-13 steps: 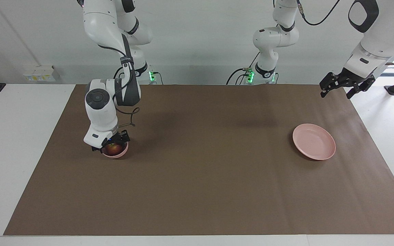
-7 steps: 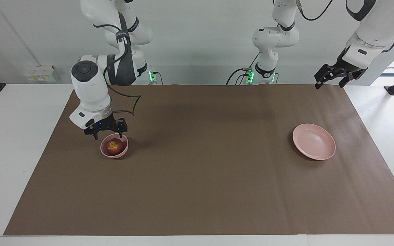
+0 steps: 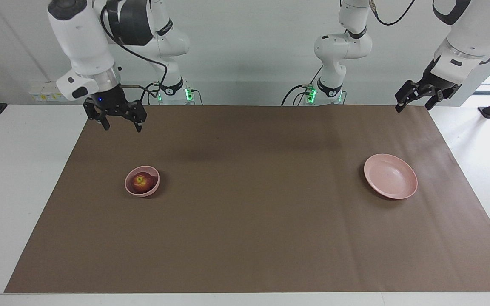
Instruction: Move apple from plate to bowl
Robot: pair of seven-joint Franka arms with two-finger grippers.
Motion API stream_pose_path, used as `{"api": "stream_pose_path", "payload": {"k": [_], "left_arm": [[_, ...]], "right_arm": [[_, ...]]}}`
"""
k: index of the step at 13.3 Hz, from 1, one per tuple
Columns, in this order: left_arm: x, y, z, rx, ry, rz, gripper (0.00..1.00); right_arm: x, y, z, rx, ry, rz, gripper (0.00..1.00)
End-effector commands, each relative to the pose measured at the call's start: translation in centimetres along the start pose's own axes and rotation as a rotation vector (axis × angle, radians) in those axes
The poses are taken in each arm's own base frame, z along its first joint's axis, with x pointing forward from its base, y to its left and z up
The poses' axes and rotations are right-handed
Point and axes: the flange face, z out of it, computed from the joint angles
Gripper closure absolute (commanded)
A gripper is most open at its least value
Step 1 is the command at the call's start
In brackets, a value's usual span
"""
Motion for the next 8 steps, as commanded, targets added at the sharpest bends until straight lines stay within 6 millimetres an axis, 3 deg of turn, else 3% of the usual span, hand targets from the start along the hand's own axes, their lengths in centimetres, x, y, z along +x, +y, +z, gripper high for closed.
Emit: {"api": "stream_pose_path", "payload": {"k": [1,5,8], "left_arm": [[0.4,-0.1,0.0,-0.032,0.017,0.053,0.0],[0.0,0.0,-0.1,-0.042,0.005,0.046,0.0],[0.0,0.0,0.0,-0.042,0.002,0.046,0.0]], "right_arm": [[-0.5,1.7,-4.2,0.019,-0.03,0.048,0.0],[-3.1,4.1,-7.4,0.03,-0.068,0.086,0.0],[-3.9,4.3,-7.1,0.031,-0.077,0.056,0.0]]}}
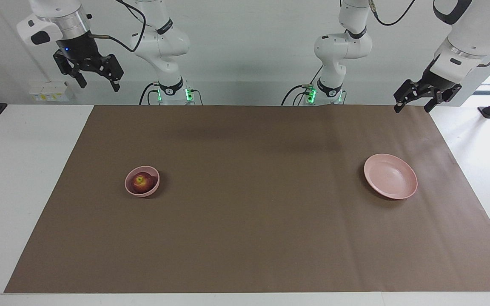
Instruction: Move apple from plate to bowl
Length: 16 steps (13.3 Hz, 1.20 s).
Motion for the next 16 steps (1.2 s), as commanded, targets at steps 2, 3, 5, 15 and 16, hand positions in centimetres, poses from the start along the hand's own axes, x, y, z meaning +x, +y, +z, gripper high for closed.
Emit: {"api": "stream_pose_path", "payload": {"k": [2,3,5,15,16], "left_arm": [[-0.1,-0.15,-0.07,-0.014,0.0,0.009,0.0],[-0.1,-0.15,-0.07,-0.014,0.0,0.011,0.0],[-0.1,-0.15,-0.07,-0.014,0.0,0.011,0.0],[0.08,0.42,-0.02,-0.014,0.006,0.023,0.0],[-0.01,0.32,0.01,-0.012,0.001,0.022,0.0]], "right_arm": [[-0.84,0.48,0.42,0.029,-0.021,-0.056,0.0],[-0.76,0.55,0.44,0.03,-0.016,-0.073,0.0],[-0.76,0.55,0.44,0.03,-0.016,-0.077,0.0],[-0.74,0.23,0.54,0.03,-0.015,-0.104,0.0],[-0.74,0.23,0.61,0.03,-0.017,-0.11,0.0]]}}
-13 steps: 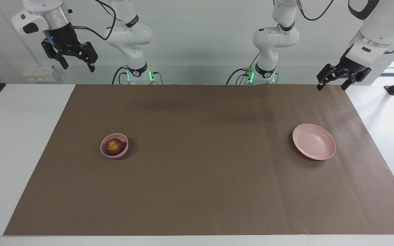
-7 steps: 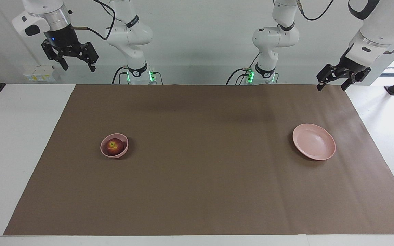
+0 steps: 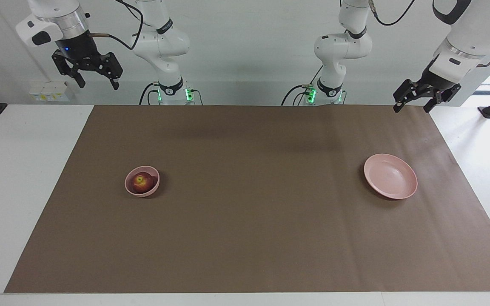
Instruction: Move apple from plate to bowl
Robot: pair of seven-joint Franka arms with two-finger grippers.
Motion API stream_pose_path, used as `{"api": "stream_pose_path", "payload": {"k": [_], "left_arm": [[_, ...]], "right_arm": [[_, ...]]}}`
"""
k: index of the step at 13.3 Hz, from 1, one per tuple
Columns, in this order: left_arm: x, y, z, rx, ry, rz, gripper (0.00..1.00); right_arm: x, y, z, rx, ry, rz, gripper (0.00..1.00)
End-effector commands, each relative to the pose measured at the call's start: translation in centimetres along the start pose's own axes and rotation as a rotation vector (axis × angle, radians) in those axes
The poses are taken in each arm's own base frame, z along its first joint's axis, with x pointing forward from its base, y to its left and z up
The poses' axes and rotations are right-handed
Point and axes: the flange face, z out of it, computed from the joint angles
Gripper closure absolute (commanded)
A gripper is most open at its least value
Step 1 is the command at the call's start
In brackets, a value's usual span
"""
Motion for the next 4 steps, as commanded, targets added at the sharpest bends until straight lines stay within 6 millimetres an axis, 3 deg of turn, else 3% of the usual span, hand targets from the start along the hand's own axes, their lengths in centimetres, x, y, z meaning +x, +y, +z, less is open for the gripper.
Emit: {"api": "stream_pose_path", "payload": {"k": [1,4], "left_arm": [[-0.07,-0.3,-0.1,-0.011,0.003,0.005,0.0],[-0.09,-0.57,-0.1,-0.01,0.002,0.003,0.0]], "right_arm": [[-0.65,0.11,0.13,0.03,-0.002,-0.042,0.0],[-0.54,0.12,0.03,0.029,0.009,-0.069,0.0]]}}
